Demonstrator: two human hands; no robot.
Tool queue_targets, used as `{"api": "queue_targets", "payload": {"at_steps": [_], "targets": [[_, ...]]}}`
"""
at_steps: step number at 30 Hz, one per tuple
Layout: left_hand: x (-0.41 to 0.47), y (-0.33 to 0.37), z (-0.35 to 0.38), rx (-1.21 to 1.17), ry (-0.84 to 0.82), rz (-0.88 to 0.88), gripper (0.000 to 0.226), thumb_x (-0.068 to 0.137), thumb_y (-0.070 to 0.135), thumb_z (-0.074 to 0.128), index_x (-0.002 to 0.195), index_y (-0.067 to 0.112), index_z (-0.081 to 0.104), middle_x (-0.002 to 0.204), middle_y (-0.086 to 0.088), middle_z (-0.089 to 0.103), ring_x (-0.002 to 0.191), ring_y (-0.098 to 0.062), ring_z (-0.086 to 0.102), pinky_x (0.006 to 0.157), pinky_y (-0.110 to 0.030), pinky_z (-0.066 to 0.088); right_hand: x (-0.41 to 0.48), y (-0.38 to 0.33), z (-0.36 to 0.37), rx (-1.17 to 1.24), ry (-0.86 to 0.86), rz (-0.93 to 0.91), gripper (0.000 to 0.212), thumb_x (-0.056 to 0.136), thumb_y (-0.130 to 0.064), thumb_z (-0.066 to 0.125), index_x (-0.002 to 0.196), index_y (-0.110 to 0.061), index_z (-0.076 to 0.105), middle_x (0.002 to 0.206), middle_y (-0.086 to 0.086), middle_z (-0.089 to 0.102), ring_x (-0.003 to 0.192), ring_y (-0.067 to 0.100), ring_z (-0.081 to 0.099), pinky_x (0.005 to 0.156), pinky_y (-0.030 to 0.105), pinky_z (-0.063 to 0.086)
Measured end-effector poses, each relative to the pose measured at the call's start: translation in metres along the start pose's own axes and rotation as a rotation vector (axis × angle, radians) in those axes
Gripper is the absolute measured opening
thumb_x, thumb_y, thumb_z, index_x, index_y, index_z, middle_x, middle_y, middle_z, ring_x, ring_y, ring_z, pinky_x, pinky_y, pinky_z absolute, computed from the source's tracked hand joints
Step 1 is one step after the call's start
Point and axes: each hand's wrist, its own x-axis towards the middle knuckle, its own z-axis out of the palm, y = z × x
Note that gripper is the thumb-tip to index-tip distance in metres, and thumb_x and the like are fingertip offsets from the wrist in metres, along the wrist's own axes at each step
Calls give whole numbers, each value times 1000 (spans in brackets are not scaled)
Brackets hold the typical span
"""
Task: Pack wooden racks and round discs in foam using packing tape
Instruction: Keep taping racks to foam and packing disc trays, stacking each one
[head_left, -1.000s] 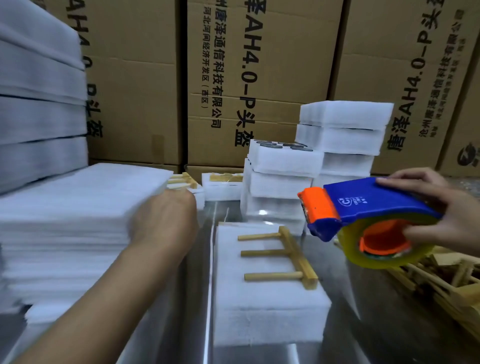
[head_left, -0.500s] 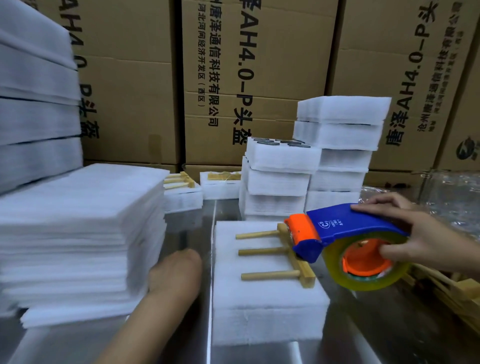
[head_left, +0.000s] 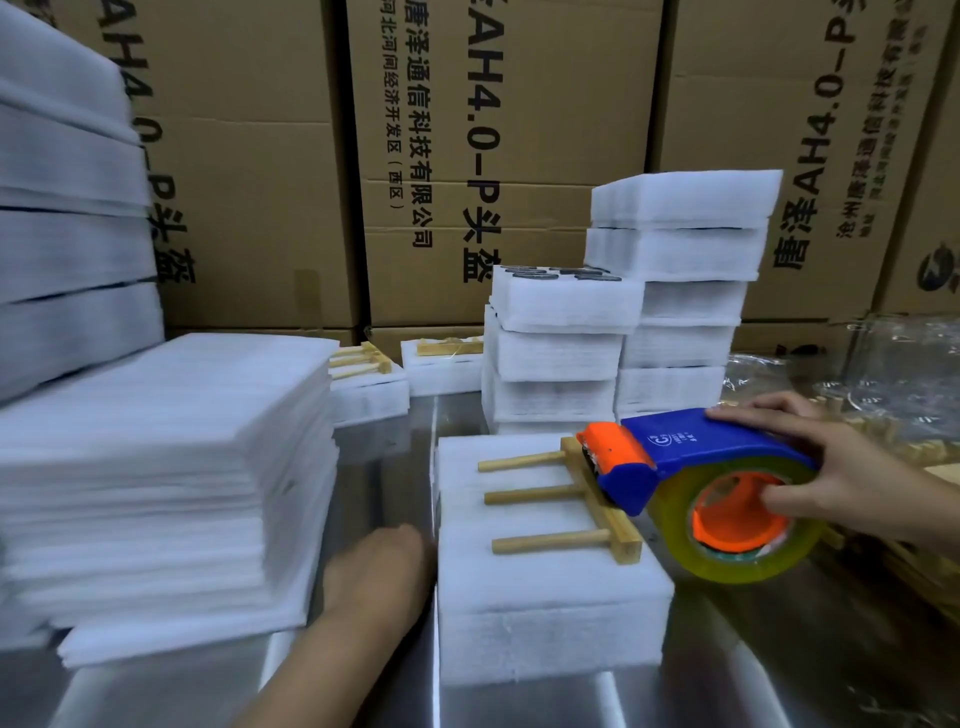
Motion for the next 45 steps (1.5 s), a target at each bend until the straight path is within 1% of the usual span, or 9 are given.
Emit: {"api": "queue_targets", "payload": {"at_steps": [10,19,22,24,27,29,33,38,45], "targets": [[-1,3,6,134,231,135,23,95,15,38,108,22,56,111,3,61,104,-19,57,65,-27,35,-4,0,8,72,11,19,83,73,3,75,114,-65,52,116,-28,39,108,-6,46,78,14,49],[2,-2,-14,-20,121,83,21,95,17,39,109,20,54,116,-3,55,105,-25,58,78,-32,44,-5,1,13,80,29,22,86,73,5,74,113,-67,51,115,-27,41,108,-5,47,80,12,48],[2,9,-56,-286,442,37,22,89,10,43,97,23,59,106,-2,64,97,-24,59,72,-29,42,-6,3,14,100,14,50,82,75,3,74,113,-66,52,122,-23,38,112,2,48,79,18,51],[0,34,-81,-680,533,261,31,90,8,42,106,26,61,109,0,65,96,-15,58,77,-24,45,-6,3,15,134,2,61,80,75,3,73,113,-65,53,119,-27,38,109,4,51,75,19,53],[-8,89,-84,-659,184,635,46,96,27,34,142,28,37,144,-3,42,122,-4,44,101,-16,29,-9,3,17,154,-9,69,80,76,3,73,114,-65,53,115,-32,39,105,1,51,73,17,53],[-5,110,-63,-515,19,597,59,97,39,26,151,27,6,159,2,10,143,-11,15,115,-30,12,-10,4,17,150,0,67,79,75,2,73,114,-64,53,114,-30,39,104,-2,51,73,16,52],[2,111,-37,-625,-102,415,78,91,54,29,146,31,-21,159,6,-3,145,-17,7,116,-36,15,-13,3,16,111,-17,64,78,75,-2,74,118,-64,50,115,-31,36,106,-6,48,76,12,49],[6,116,-35,-408,-111,423,99,83,72,37,148,21,-16,156,4,-22,145,-12,-12,113,-27,-2,-12,-6,4,120,-78,83,78,78,-4,73,120,-64,47,120,-21,36,101,4,57,78,30,57],[8,115,-35,-398,-133,412,98,80,73,41,152,20,2,156,4,-23,145,-13,-12,114,-28,1,-7,-14,-8,81,-112,47,80,78,-6,73,118,-68,43,118,-19,35,102,6,56,78,34,56]]}}
